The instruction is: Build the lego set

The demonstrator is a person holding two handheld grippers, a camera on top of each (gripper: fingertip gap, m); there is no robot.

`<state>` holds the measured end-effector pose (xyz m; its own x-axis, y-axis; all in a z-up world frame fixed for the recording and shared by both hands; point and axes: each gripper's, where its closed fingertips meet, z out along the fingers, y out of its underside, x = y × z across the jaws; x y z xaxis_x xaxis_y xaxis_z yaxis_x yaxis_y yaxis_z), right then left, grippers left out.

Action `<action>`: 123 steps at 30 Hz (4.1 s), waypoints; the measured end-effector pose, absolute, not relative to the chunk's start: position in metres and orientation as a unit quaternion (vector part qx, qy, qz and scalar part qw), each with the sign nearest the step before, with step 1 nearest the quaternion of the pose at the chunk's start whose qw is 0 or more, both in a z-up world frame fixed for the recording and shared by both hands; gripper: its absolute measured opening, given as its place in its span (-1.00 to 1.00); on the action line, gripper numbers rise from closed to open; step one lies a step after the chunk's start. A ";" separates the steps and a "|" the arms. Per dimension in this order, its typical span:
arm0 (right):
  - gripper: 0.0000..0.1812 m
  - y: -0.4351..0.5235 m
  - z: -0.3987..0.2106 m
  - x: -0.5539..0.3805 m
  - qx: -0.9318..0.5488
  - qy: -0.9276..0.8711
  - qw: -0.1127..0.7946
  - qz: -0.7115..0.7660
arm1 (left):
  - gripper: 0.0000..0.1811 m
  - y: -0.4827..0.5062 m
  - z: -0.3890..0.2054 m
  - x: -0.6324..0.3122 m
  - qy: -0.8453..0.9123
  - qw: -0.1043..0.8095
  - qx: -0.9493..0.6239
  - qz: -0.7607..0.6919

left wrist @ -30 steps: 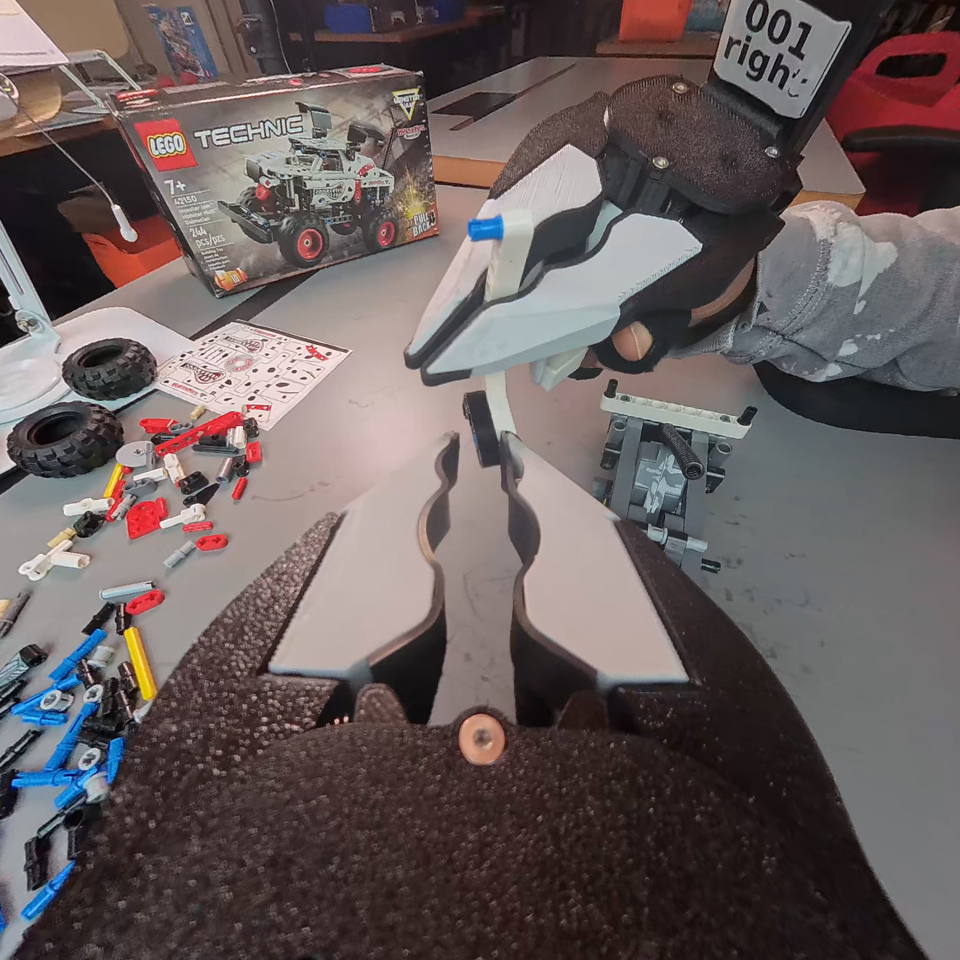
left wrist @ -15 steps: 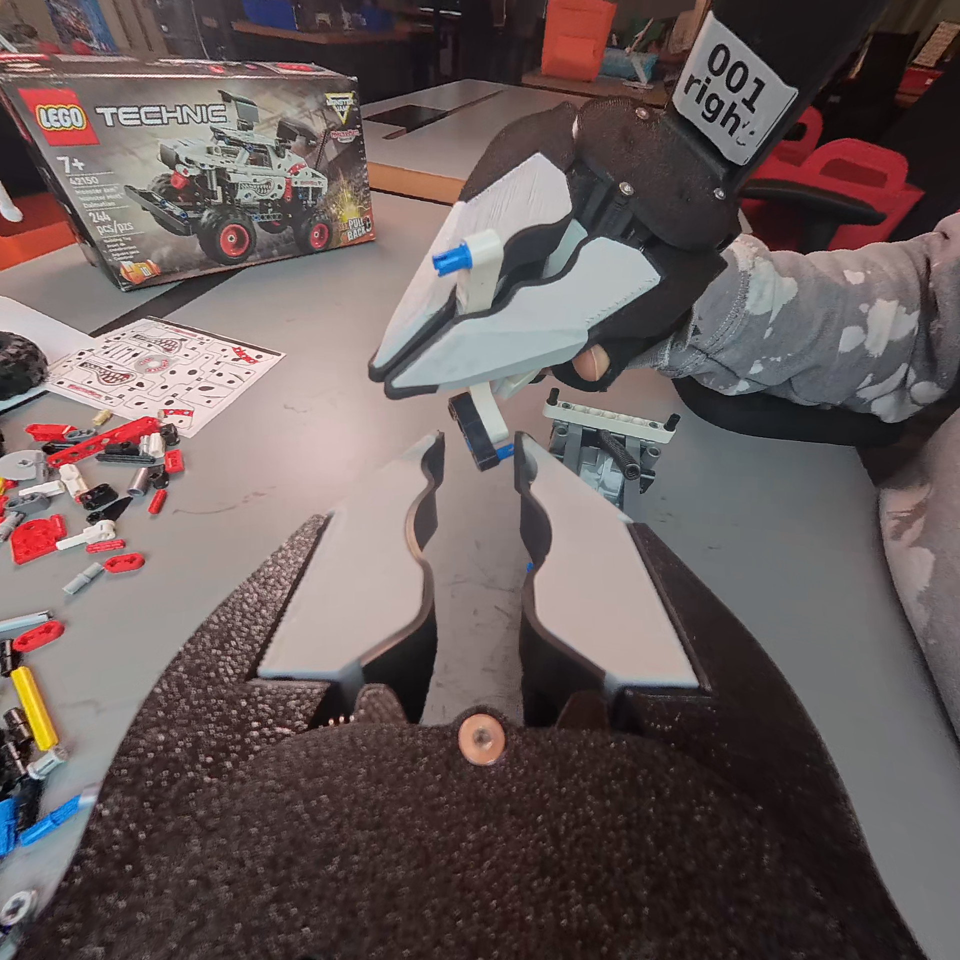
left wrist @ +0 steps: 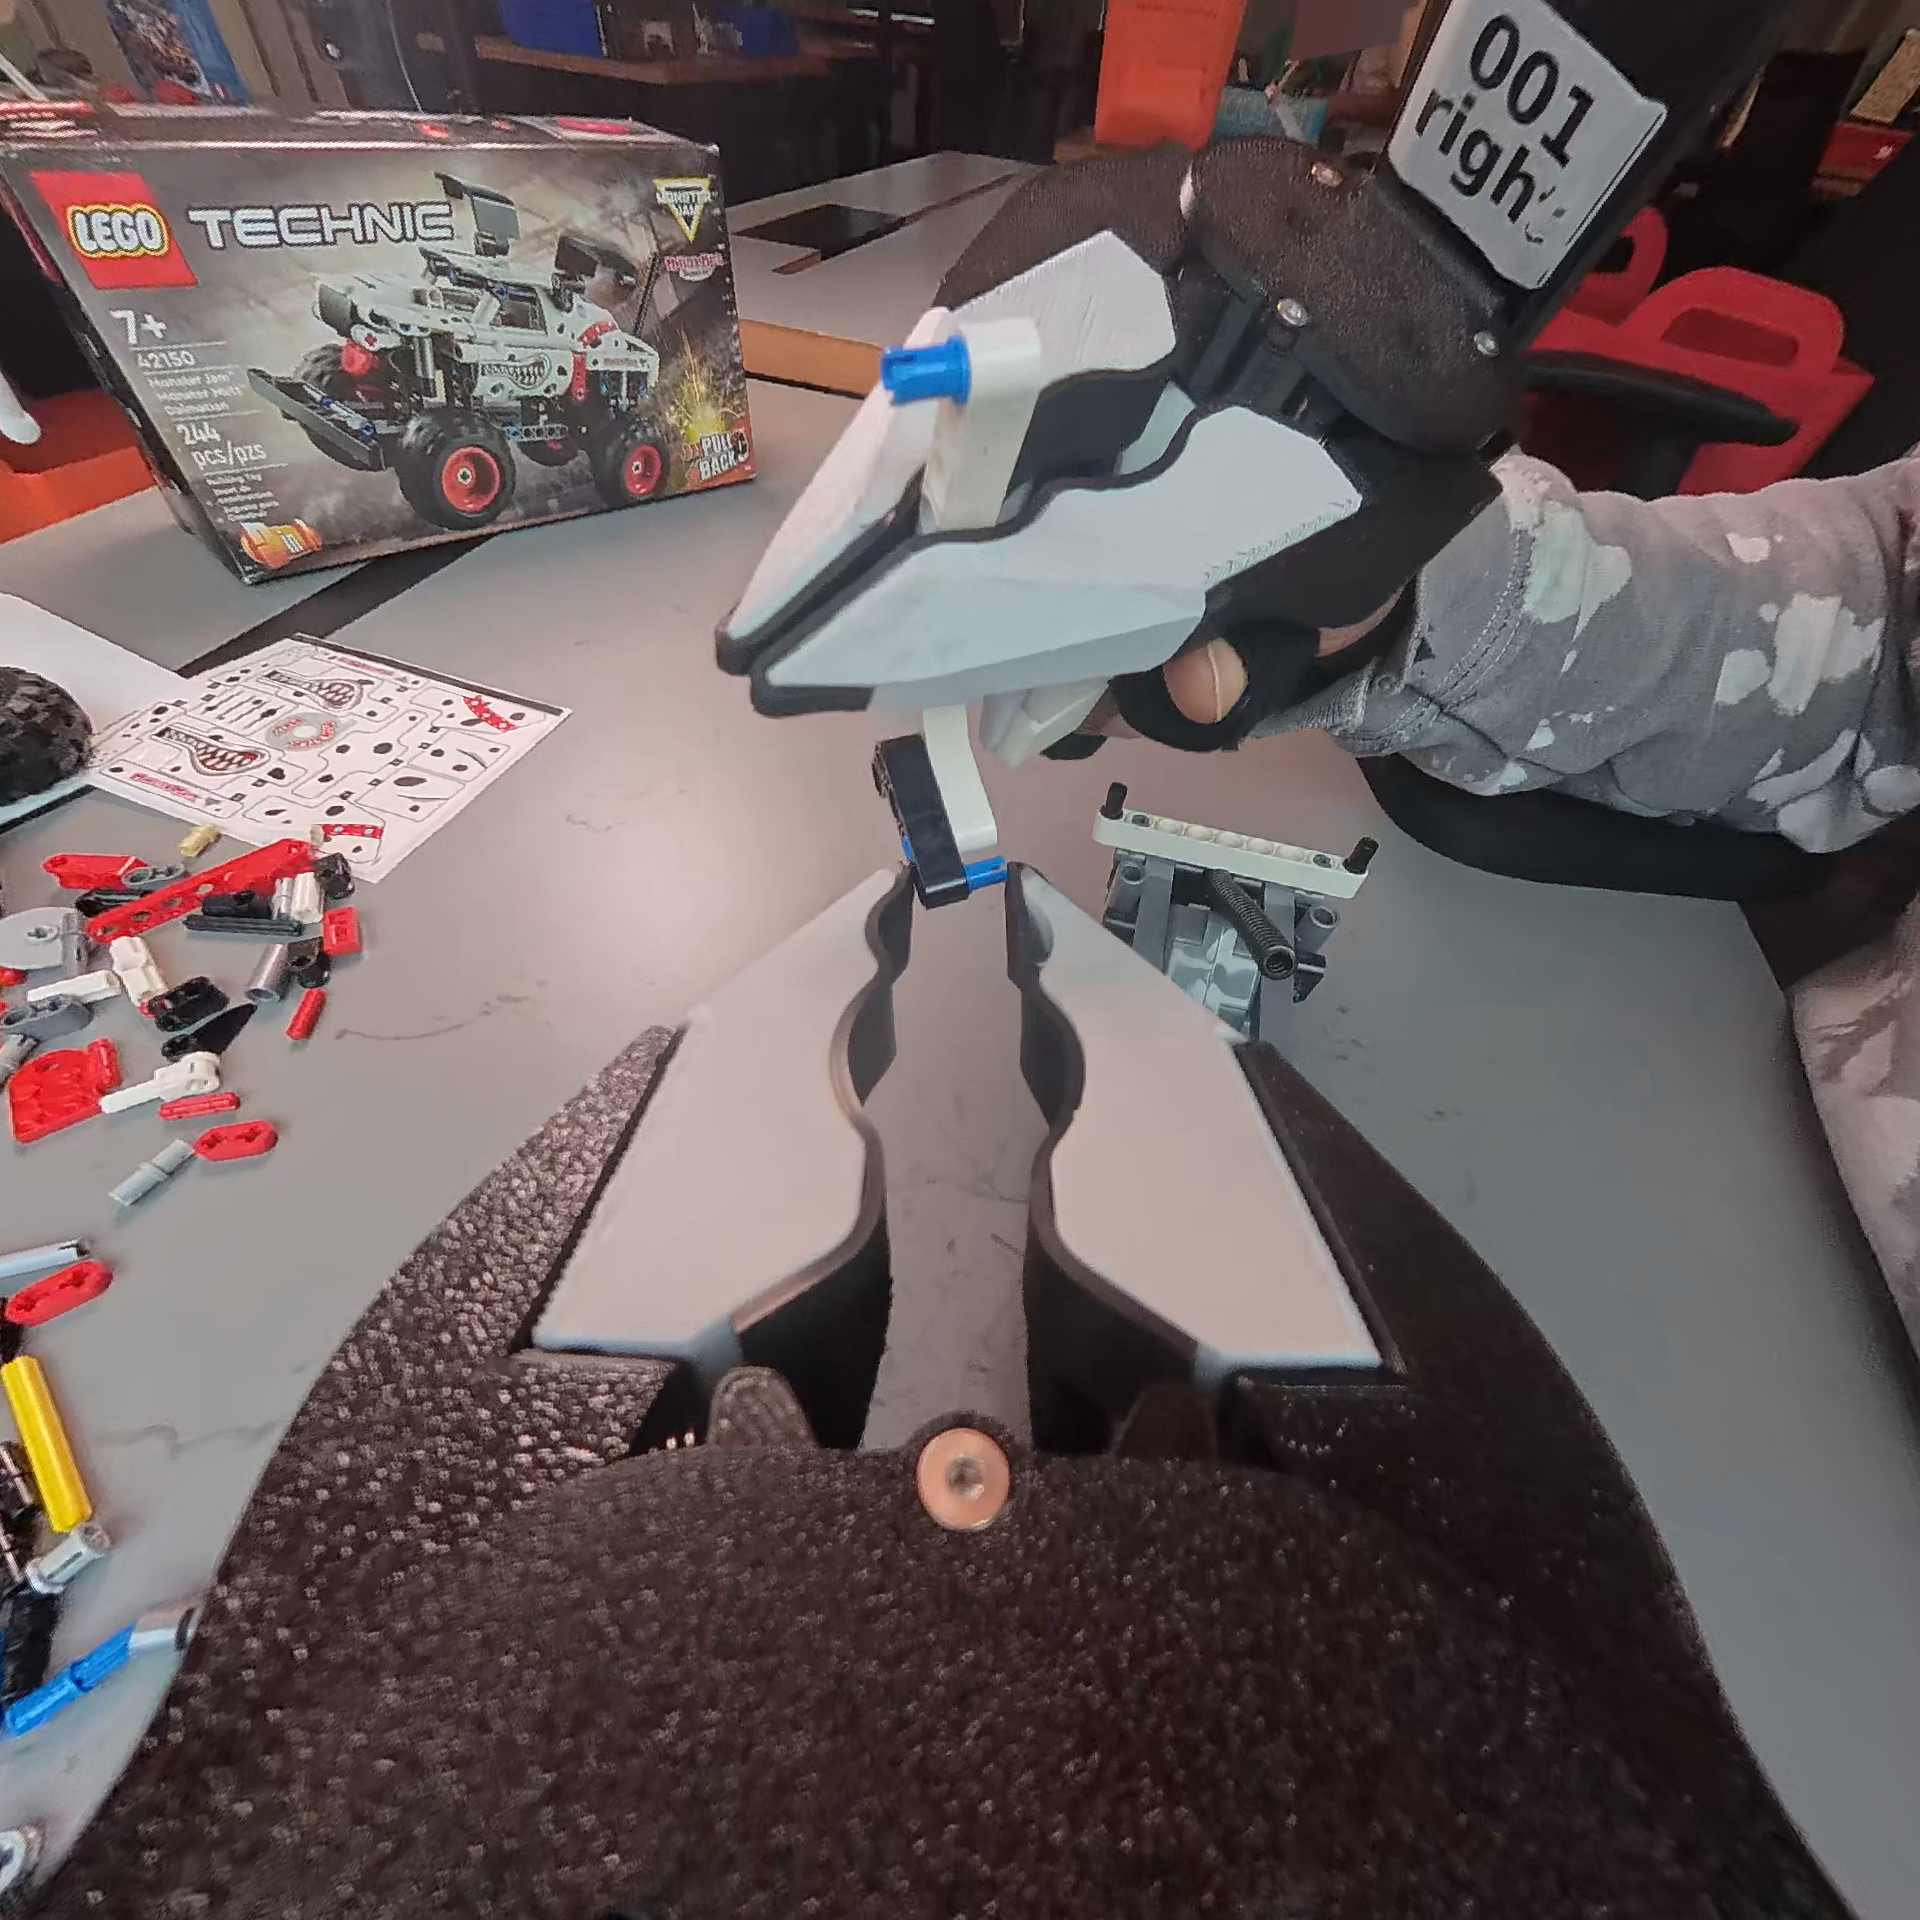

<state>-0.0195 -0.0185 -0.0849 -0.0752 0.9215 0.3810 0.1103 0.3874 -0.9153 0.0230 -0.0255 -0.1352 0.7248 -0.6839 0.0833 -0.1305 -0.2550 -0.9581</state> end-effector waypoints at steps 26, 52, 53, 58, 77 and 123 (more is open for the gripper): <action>-0.74 -0.047 -0.068 0.000 -0.403 -0.554 0.342 0.644 | -0.82 -0.049 -0.086 0.022 0.231 0.588 -0.641 -0.437; -0.81 -0.024 -0.094 0.003 -0.448 -0.595 0.339 0.575 | -0.67 -0.034 -0.080 -0.011 0.147 0.610 -0.647 -0.433; -0.81 -0.026 -0.097 0.002 -0.448 -0.602 0.336 0.570 | -0.69 -0.034 -0.080 -0.010 0.150 0.608 -0.648 -0.434; -0.81 -0.032 -0.105 0.001 -0.444 -0.622 0.330 0.554 | -0.90 -0.035 -0.084 -0.007 0.163 0.604 -0.657 -0.420; -0.82 -0.030 -0.113 0.002 -0.446 -0.634 0.325 0.542 | -0.84 -0.033 -0.090 -0.010 0.153 0.586 -0.667 -0.434; -0.83 -0.013 -0.161 0.011 -0.542 -0.624 0.195 0.528 | -0.60 -0.021 -0.140 -0.034 0.321 0.577 -0.749 -0.057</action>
